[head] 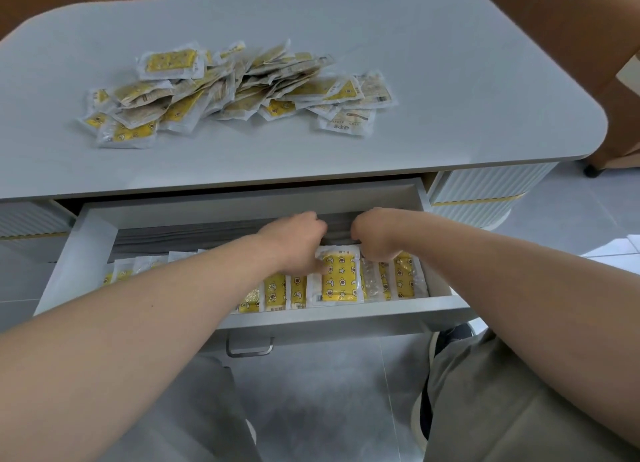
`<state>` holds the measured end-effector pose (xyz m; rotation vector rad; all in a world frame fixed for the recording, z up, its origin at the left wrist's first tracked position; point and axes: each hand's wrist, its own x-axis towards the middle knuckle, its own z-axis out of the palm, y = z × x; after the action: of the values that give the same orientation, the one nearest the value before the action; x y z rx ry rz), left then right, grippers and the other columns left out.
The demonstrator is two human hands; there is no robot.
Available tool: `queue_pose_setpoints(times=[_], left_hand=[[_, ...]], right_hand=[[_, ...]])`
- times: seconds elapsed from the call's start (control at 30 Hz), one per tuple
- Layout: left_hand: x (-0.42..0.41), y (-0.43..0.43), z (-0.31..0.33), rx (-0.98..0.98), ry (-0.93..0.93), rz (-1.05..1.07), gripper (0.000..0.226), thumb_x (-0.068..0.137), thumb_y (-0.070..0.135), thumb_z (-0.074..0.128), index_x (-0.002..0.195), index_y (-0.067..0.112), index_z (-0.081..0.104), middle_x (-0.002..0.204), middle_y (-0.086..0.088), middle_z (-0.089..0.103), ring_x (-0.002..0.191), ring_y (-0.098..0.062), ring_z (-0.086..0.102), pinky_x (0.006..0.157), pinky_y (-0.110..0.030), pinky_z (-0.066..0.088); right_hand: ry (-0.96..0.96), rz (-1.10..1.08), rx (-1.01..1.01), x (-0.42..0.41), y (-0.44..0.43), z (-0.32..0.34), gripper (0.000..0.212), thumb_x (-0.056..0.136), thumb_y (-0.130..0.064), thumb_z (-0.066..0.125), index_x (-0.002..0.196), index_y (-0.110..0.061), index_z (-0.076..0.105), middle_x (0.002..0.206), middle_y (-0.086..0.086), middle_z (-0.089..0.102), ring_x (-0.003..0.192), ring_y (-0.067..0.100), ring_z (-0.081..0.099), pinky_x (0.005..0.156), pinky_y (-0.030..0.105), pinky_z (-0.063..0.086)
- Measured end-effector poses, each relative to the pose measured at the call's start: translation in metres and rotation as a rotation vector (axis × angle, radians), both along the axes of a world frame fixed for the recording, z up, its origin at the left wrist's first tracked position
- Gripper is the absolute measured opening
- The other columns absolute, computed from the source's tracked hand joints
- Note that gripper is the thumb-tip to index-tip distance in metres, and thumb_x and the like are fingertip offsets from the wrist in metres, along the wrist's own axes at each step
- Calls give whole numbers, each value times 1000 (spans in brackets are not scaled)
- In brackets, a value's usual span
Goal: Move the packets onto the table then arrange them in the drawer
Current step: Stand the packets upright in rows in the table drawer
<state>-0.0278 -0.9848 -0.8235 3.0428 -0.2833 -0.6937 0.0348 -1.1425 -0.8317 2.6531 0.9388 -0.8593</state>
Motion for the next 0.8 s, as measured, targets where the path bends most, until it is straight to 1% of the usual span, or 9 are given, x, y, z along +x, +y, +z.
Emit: queue_pose_setpoints(times=[0.1, 0.17, 0.23, 0.33, 0.4, 0.47, 0.57, 0.67, 0.8], left_hand=[[0, 3, 38, -74, -123, 21, 33, 90, 50, 65, 107, 21, 64, 103, 1, 61, 89, -20, 60, 78, -39, 55], [0, 8, 62, -212, -226, 97, 24, 92, 46, 64, 102, 24, 67, 96, 6, 66, 86, -16, 62, 79, -37, 55], [1, 16, 79, -312, -405, 149, 21, 94, 41, 64, 101, 22, 69, 90, 6, 66, 83, -15, 61, 78, -36, 54], [7, 32, 86, -333, -615, 201, 28, 97, 39, 60, 115, 18, 66, 104, 2, 65, 94, -19, 60, 82, -36, 51], [13, 40, 83, -296, -631, 223, 38, 100, 41, 56, 129, 17, 61, 124, -2, 61, 114, -22, 56, 93, -38, 48], [18, 43, 81, -277, -597, 240, 46, 101, 44, 51, 137, 16, 56, 139, -3, 54, 129, -23, 48, 103, -38, 41], [25, 42, 78, -259, -551, 211, 52, 103, 45, 45, 146, 16, 48, 152, -1, 45, 140, -21, 37, 113, -37, 32], [29, 40, 77, -250, -510, 187, 54, 105, 44, 42, 150, 15, 42, 157, 1, 39, 144, -20, 33, 116, -36, 27], [31, 39, 73, -256, -500, 175, 54, 105, 43, 43, 152, 16, 40, 159, 0, 36, 146, -18, 30, 117, -35, 25]], right_hand=[[-54, 43, 51, -2, 3, 30, 20, 95, -14, 54, 109, -11, 69, 92, 2, 67, 85, 19, 64, 81, 32, 57], [-89, 46, 145, -3, 5, 56, 21, 98, -26, 54, 106, -15, 70, 95, -1, 69, 90, 20, 65, 84, 36, 56], [-119, -20, 290, -2, 4, 83, 22, 100, -34, 53, 93, -18, 66, 90, -5, 65, 88, 18, 63, 78, 31, 51], [-254, -190, 552, 8, 5, 104, 19, 99, -38, 55, 93, -22, 65, 89, -5, 63, 89, 18, 62, 73, 31, 49], [-386, -280, 649, 20, 7, 100, 26, 100, -39, 53, 109, -19, 67, 108, 1, 64, 107, 24, 59, 83, 36, 49], [-475, -296, 608, 35, 8, 90, 43, 102, -46, 48, 133, -18, 59, 137, 6, 55, 131, 29, 46, 101, 43, 42], [-459, -316, 501, 57, 8, 81, 62, 103, -57, 39, 153, -21, 38, 163, 6, 30, 149, 29, 25, 116, 50, 27], [-387, -304, 437, 75, 4, 73, 66, 102, -63, 28, 158, -29, 26, 169, 7, 14, 155, 25, 11, 121, 53, 17], [-332, -212, 353, 83, 2, 66, 65, 104, -59, 20, 161, -28, 14, 166, 8, 20, 155, 25, 12, 122, 58, 13]])
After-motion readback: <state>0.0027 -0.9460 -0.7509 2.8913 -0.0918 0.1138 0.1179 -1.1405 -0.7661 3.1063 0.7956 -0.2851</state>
